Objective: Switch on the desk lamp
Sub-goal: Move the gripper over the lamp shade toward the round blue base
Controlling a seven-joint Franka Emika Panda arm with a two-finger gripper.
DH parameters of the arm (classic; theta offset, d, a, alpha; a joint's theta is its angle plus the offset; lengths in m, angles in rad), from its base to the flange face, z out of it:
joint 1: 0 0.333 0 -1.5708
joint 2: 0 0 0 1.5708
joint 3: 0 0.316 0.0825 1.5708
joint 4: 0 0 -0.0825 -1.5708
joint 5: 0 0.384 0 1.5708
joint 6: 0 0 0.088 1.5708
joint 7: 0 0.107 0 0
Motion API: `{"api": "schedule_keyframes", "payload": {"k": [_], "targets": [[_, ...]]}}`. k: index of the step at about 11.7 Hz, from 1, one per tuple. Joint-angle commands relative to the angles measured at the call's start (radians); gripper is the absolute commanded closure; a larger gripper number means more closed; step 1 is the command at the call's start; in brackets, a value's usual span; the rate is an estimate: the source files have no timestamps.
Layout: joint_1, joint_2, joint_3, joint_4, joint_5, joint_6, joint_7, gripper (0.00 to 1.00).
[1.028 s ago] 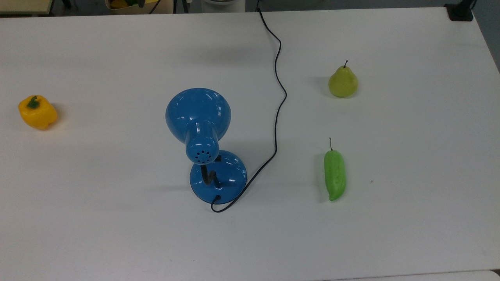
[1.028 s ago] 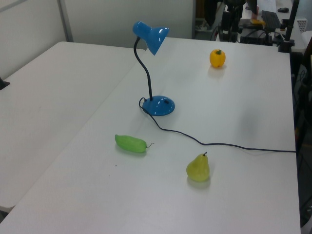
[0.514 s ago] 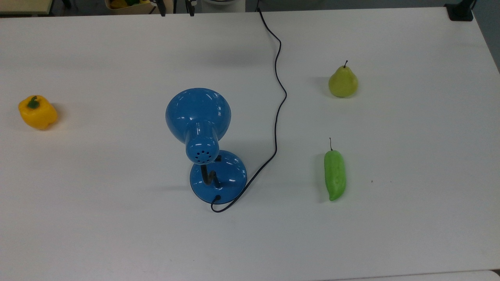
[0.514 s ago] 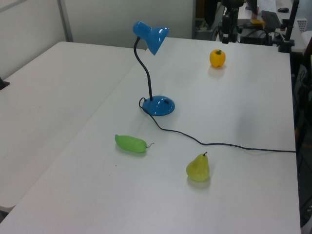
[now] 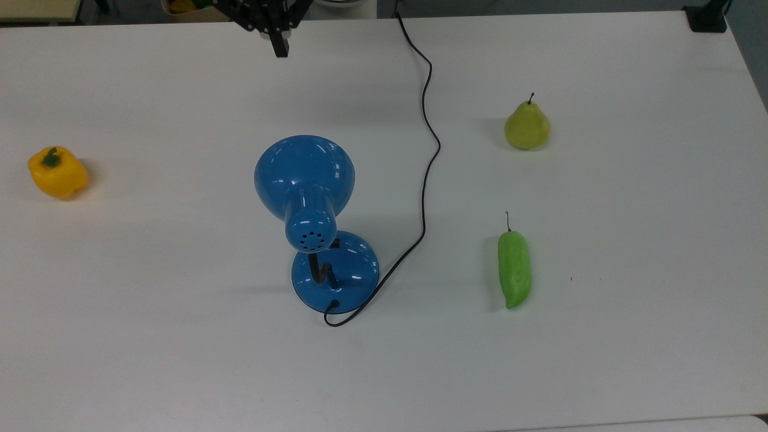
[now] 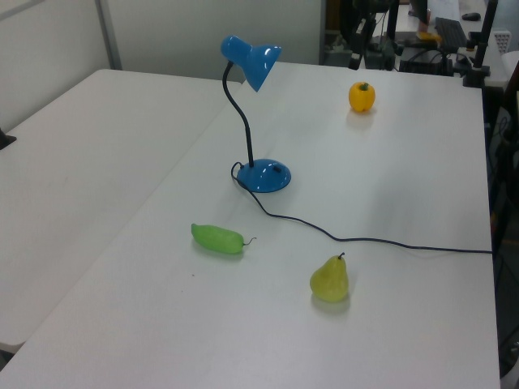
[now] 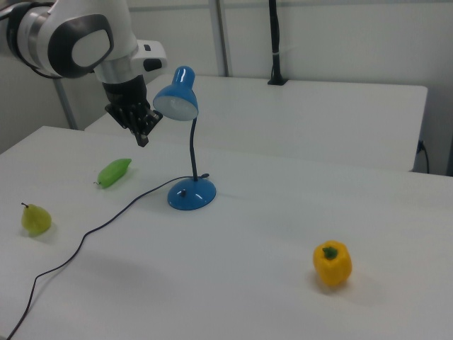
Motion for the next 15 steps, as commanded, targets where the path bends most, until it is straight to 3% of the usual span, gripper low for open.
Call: {"api": "schedule_keyframes", "payload": {"k": [1, 15], "targets": [[0.032, 0.038, -0.013, -0.006, 0.024, 0.105, -0.014, 1.0], [0.094, 0.29, -0.014, 0.003, 0.015, 0.444, -0.006, 1.0]]}}
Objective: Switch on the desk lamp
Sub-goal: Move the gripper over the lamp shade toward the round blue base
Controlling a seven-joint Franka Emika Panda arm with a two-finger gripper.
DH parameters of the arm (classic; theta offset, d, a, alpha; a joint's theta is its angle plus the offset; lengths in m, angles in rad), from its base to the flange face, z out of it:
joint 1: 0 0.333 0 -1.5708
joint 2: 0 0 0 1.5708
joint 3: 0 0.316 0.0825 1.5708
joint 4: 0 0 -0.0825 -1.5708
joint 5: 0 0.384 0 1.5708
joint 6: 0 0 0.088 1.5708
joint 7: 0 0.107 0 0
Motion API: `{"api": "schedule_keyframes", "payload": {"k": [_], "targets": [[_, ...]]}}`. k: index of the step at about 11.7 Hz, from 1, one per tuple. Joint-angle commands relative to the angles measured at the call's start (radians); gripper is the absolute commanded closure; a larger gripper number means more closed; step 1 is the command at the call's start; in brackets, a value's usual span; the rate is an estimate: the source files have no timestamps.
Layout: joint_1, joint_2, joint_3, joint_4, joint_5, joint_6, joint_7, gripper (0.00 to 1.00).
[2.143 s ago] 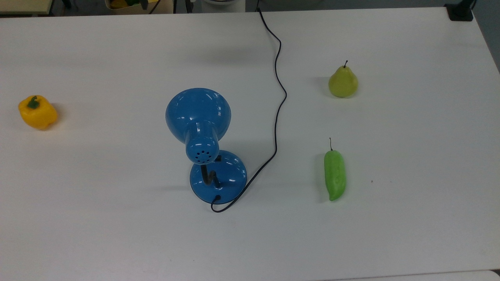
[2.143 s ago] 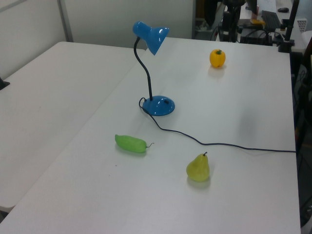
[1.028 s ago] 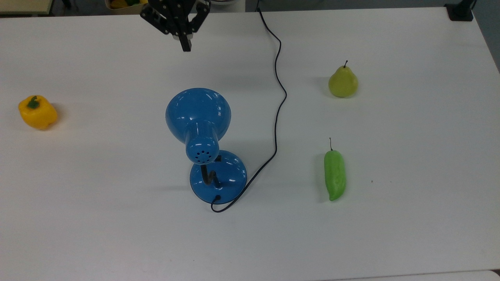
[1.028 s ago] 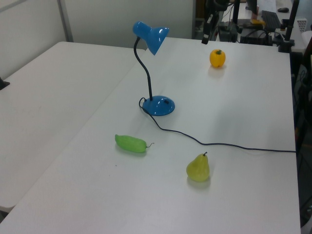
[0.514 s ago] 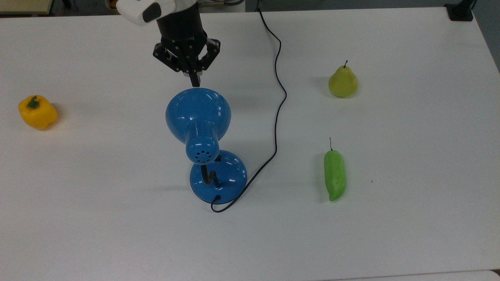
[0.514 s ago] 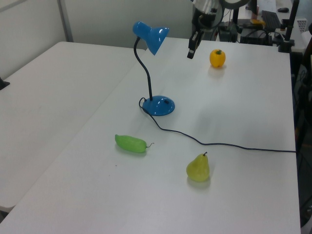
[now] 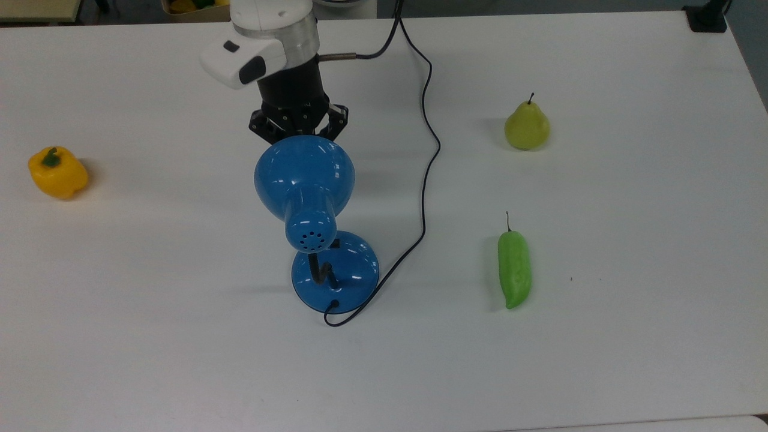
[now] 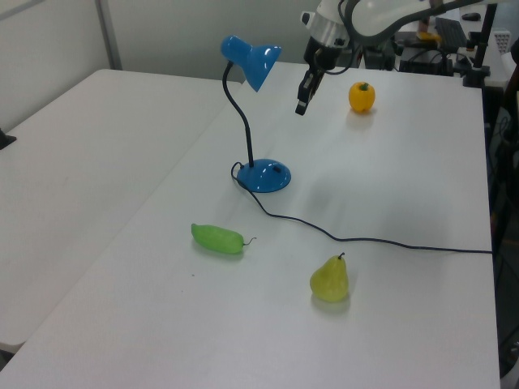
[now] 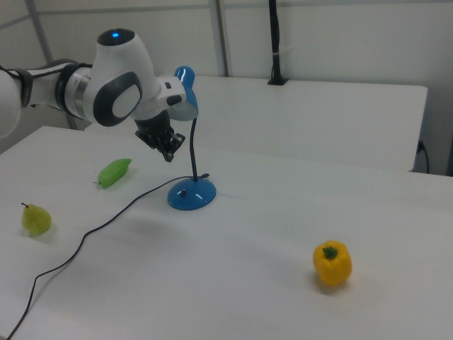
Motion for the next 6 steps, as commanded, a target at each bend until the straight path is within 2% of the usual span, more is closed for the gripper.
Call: {"api": "schedule_keyframes", "payload": {"k": [1, 6], "targets": [[0.022, 0.049, -0.013, 0.003, 0.006, 0.059, -0.005, 1.0], [0.045, 0.133, -0.014, 0.003, -0.002, 0.125, -0.005, 1.0]]}}
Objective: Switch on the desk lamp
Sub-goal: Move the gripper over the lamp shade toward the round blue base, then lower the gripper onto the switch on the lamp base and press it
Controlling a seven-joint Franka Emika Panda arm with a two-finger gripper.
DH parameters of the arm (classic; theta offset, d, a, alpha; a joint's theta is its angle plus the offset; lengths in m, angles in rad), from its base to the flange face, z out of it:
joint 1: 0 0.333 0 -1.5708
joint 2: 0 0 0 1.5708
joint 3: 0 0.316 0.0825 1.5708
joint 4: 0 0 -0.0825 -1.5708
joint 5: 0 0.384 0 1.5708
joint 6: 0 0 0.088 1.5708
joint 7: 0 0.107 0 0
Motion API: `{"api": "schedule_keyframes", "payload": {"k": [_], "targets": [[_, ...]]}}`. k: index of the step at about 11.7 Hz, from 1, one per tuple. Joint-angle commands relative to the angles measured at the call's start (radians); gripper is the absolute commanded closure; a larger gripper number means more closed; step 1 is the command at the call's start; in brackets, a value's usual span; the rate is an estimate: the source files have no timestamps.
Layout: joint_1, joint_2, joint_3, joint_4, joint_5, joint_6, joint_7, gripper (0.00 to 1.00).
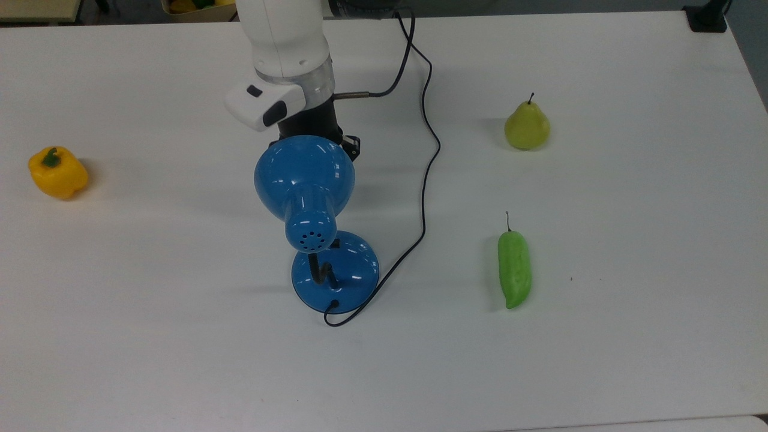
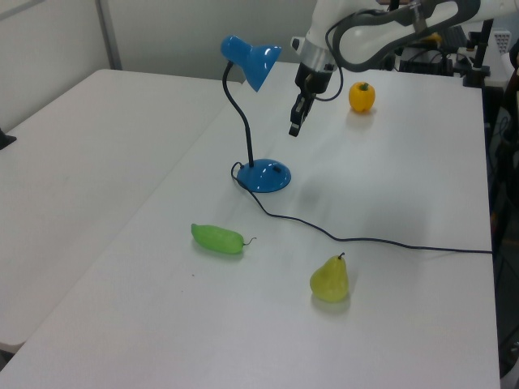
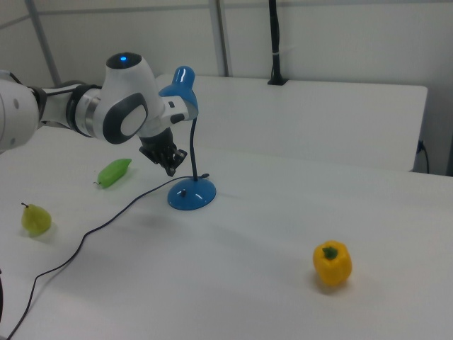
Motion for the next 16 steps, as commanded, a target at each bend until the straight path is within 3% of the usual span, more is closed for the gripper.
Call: {"api": "schedule_keyframes", "payload": {"k": [1, 4, 8, 16], "targets": [[0.028, 0.06, -0.014, 0.004, -0.007, 0.076, -0.005, 1.0], [0.033, 0.1, -0.016, 0.006, -0.037, 0.119, 0.023, 1.0], [0.033, 0.176, -0.016, 0.076, -0.061, 0.133, 0.055, 1.0], [0.047, 0.222, -0.016, 0.113, -0.084, 0.15, 0.089, 1.0]]}}
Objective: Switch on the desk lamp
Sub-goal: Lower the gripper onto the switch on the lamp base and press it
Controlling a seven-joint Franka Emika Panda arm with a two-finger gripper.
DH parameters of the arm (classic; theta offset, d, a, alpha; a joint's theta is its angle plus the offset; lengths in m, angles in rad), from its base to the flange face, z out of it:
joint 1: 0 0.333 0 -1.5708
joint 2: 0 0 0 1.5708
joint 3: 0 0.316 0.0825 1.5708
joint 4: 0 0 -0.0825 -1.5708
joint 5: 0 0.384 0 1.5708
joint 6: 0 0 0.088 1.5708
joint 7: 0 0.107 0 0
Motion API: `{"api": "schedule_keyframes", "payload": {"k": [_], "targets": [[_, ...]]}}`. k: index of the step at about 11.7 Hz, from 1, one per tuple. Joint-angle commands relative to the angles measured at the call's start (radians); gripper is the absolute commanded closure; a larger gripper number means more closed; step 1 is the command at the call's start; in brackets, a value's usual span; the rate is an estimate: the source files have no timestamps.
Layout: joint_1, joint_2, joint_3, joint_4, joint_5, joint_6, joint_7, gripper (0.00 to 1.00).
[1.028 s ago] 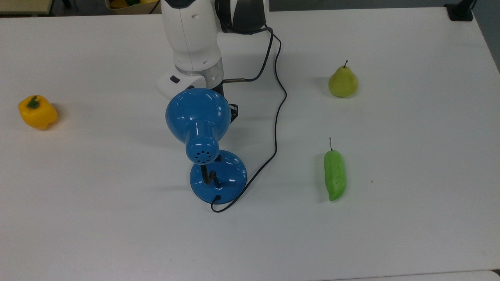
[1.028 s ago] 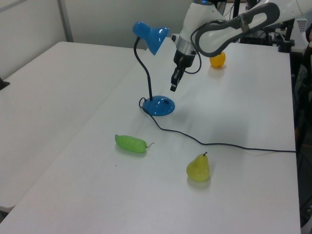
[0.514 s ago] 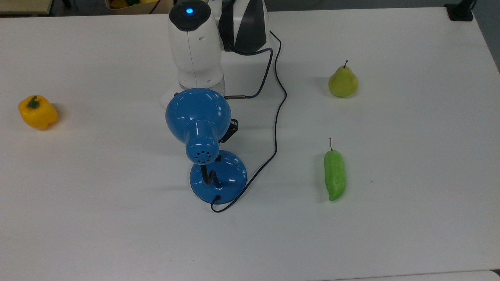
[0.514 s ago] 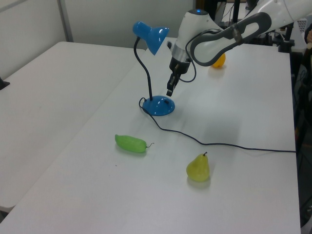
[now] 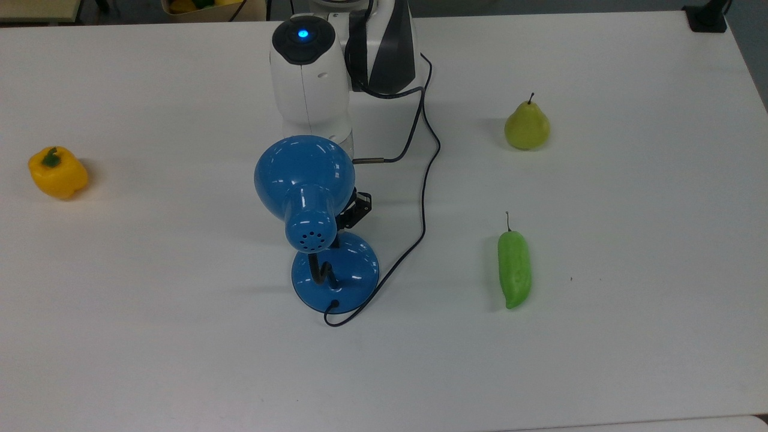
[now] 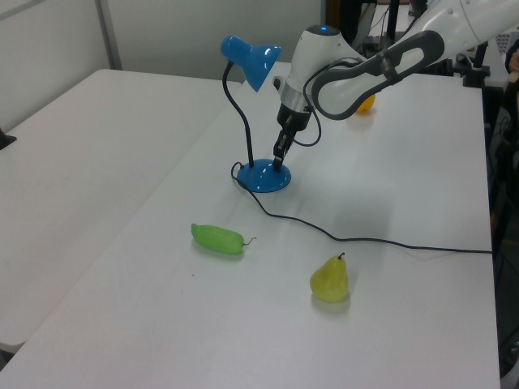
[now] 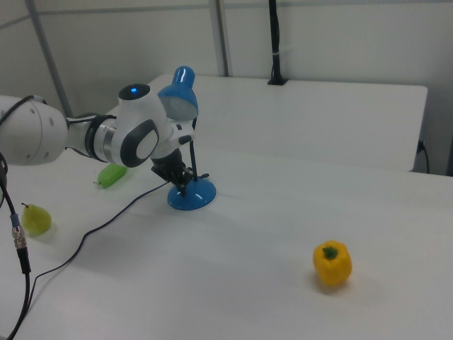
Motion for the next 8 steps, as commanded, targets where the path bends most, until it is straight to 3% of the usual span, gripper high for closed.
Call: {"api": "schedule_keyframes", "payload": {"k": [1, 8], "targets": [[0.019, 0.029, -0.016, 0.031, -0.043, 0.017, 0.059, 1.0], [0.019, 0.084, -0.016, 0.075, -0.095, 0.017, 0.096, 1.0]]}}
